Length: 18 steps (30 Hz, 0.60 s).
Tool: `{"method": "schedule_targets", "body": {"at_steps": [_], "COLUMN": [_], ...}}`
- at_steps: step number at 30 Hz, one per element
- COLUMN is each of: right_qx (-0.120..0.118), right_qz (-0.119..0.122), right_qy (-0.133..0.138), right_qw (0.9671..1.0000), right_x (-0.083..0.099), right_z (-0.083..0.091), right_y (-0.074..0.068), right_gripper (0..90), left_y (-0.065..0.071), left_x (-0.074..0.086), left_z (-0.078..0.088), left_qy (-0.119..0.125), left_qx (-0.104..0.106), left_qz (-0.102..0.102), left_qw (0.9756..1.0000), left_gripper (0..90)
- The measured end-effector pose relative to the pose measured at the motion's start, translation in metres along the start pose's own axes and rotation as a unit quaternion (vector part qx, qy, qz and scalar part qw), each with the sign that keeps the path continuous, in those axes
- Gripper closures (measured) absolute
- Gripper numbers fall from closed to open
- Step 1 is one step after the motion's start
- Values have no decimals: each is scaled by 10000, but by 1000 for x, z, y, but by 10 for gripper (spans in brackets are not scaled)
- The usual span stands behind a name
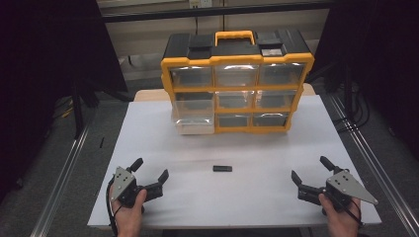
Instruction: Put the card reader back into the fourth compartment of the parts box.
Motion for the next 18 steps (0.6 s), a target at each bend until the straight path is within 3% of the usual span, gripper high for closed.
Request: {"method": "schedule_targets", "body": {"at_steps": [9, 18], "right_qx": [-61, -156], "right_qz": [-4, -6], "right_qy": [-22, -14], "right_qw": [10000, 9999], "right_x": [2, 2], "right_z": [0, -3], "right_y": [-1, -2], "right_gripper": [18, 18], "left_y": [8, 20], "left_x": [1, 0], "left_z": [-5, -10], "left_qy": [-257, -563], "left_qx": [219, 532], "left_qz": [-119, -198], "left_qw": [9994, 9968], "left_gripper": [26, 54]}}
Point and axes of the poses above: each handheld gripper's, and its own axes: z roughly backward along the jaws, x roughly out of its underside, y roughly to its right, the point moved 10 cm from there along -z, roughly forward along the jaws, and after that the axes turned 11 degrees about -y, right-handed, at the moved point
